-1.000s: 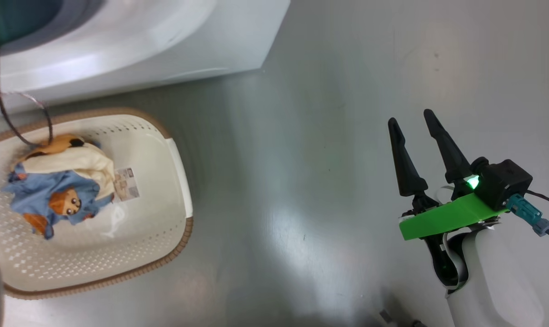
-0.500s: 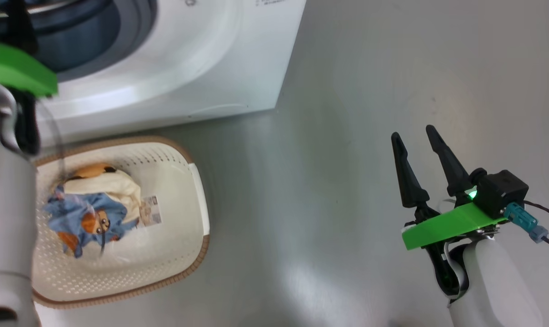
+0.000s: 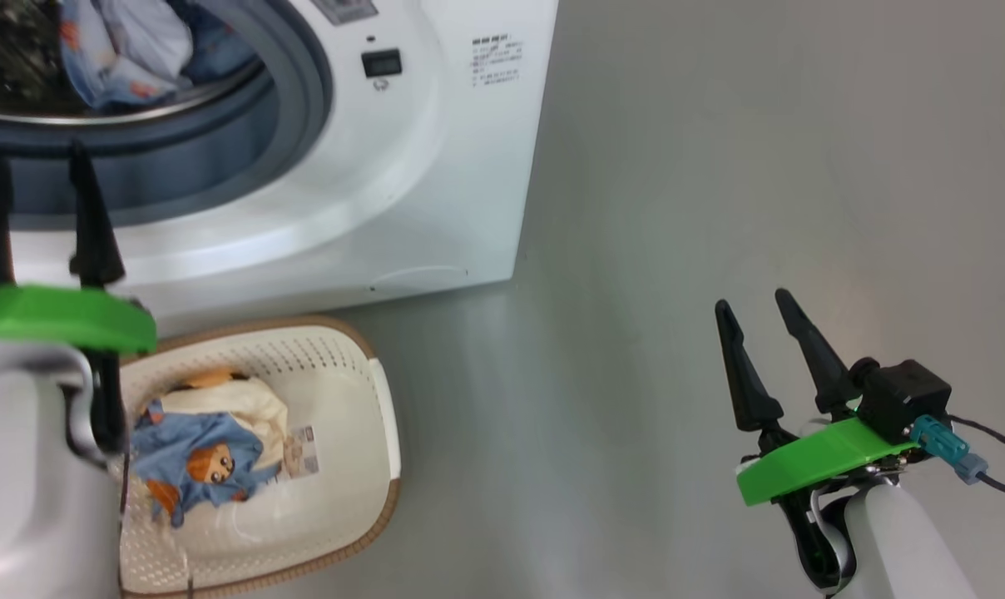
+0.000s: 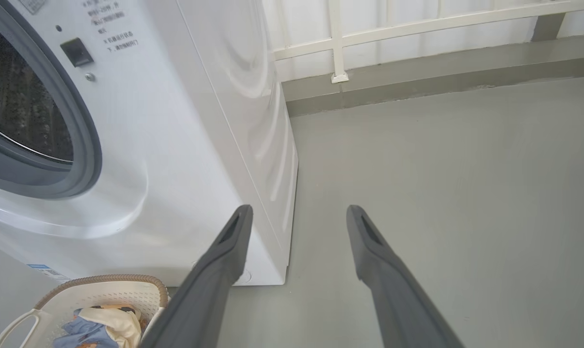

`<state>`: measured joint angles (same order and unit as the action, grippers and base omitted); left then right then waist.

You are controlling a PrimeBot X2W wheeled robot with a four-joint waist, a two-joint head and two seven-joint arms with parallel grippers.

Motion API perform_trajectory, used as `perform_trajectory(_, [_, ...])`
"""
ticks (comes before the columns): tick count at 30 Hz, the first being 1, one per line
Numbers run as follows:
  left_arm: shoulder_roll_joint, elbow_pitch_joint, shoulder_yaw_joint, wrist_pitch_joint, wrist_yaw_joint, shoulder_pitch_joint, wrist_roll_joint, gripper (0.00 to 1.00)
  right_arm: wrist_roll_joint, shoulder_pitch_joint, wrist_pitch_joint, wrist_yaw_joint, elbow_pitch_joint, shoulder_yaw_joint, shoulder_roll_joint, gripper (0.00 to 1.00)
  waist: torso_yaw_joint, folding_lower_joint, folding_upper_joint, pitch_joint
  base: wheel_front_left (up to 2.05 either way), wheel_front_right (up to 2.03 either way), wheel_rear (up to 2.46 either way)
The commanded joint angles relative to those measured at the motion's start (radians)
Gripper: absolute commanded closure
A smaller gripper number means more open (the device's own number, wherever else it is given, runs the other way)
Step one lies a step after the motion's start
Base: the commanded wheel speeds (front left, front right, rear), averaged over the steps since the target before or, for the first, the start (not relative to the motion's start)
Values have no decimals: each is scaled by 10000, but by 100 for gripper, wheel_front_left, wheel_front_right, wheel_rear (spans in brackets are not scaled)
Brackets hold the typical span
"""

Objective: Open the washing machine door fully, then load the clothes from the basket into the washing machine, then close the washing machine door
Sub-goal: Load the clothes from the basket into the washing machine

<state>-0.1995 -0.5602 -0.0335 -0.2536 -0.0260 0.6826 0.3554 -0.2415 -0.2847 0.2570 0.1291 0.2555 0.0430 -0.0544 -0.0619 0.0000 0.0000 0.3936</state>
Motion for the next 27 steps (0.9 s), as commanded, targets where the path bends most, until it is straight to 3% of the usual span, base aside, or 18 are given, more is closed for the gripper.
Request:
perform_trajectory(1, [-295,727,396,-81,130,-580,-160,0,-3,214,48,16,-157,213,42,0,-27,0,0,-597,0,0,0])
perform_trajectory(9, [192,2638,1023,-81,345,-2709,-564,0,60,534,48,16,-116,53,42,0,-2,0,0,-1427,0,0,0])
perform_trajectory(15, [575,3770,1223,-81,253,-4453,-1106,0,147,838,48,16,-104,22,42,0,49,0,0,-2009,0,0,0])
perform_trajectory(27, [1141,4791,1632,-82,171,-6499,-1586,0,126,1238,48,16,-27,116,42,0,161,0,0,-2821,0,0,0])
